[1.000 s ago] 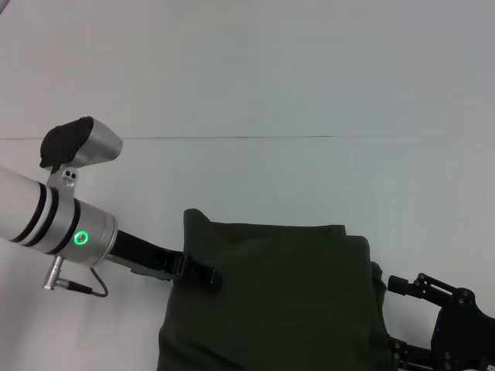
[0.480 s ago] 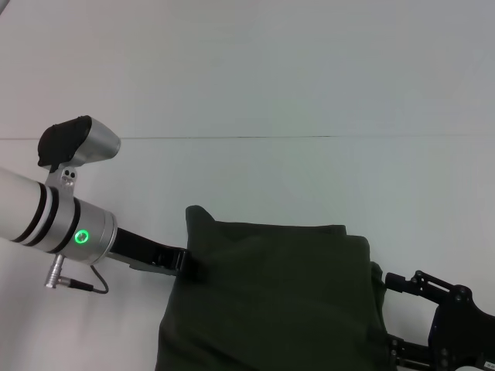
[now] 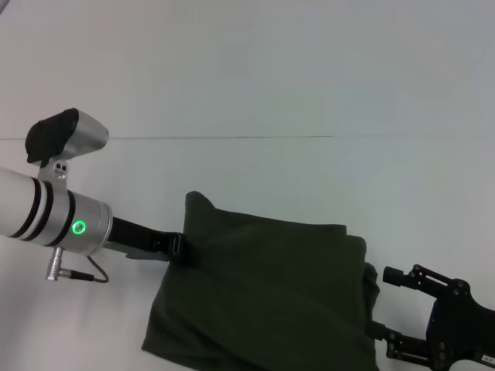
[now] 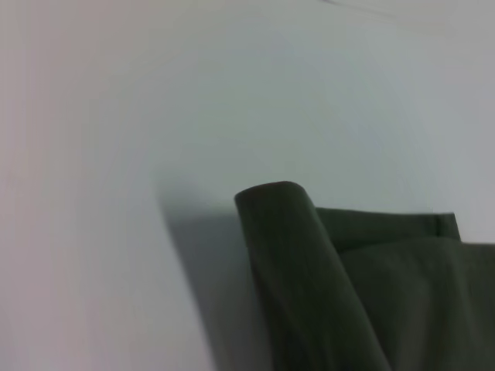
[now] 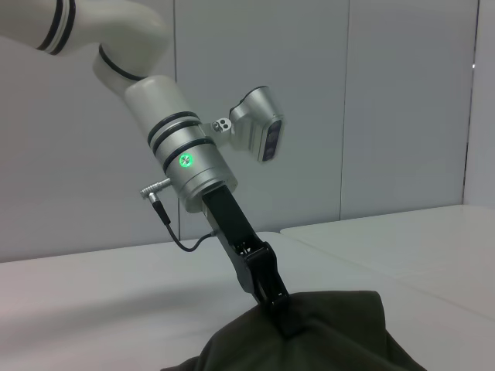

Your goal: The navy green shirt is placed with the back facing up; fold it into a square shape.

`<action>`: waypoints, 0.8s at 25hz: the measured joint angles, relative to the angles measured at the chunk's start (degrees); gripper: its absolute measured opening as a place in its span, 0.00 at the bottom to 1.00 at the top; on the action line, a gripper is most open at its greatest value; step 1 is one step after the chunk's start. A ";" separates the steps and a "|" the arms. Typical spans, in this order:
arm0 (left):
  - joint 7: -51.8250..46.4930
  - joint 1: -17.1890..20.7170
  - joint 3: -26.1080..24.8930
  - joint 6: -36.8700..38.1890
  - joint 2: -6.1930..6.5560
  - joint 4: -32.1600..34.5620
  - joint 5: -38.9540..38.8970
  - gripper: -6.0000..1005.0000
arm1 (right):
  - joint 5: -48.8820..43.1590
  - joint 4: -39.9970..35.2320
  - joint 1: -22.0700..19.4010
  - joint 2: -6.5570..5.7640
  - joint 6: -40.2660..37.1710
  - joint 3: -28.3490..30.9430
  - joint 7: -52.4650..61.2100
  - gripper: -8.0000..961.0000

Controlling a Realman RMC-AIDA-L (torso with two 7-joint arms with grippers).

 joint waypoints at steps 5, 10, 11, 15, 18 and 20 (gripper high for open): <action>-0.47 0.62 -3.18 -1.98 0.38 0.00 0.00 0.10 | 0.06 0.00 0.61 0.00 0.34 0.00 0.00 0.87; -0.52 2.16 -7.43 -3.09 0.53 0.92 0.00 0.10 | 0.07 0.08 1.06 0.07 0.93 0.00 0.00 0.87; -0.53 2.51 -8.30 -3.10 0.54 1.10 0.01 0.10 | 0.07 0.09 1.10 0.07 1.04 0.00 0.00 0.87; -0.78 3.97 -11.32 -1.66 0.78 1.33 0.01 0.10 | 0.11 0.06 1.42 0.09 1.19 0.00 0.06 0.87; -1.60 5.02 -12.72 -0.03 0.76 1.33 0.06 0.10 | 0.14 0.05 1.68 0.09 1.51 0.00 0.14 0.87; -2.06 5.65 -13.89 0.99 0.66 1.28 0.09 0.11 | 0.15 0.04 1.86 0.09 1.61 0.00 0.15 0.87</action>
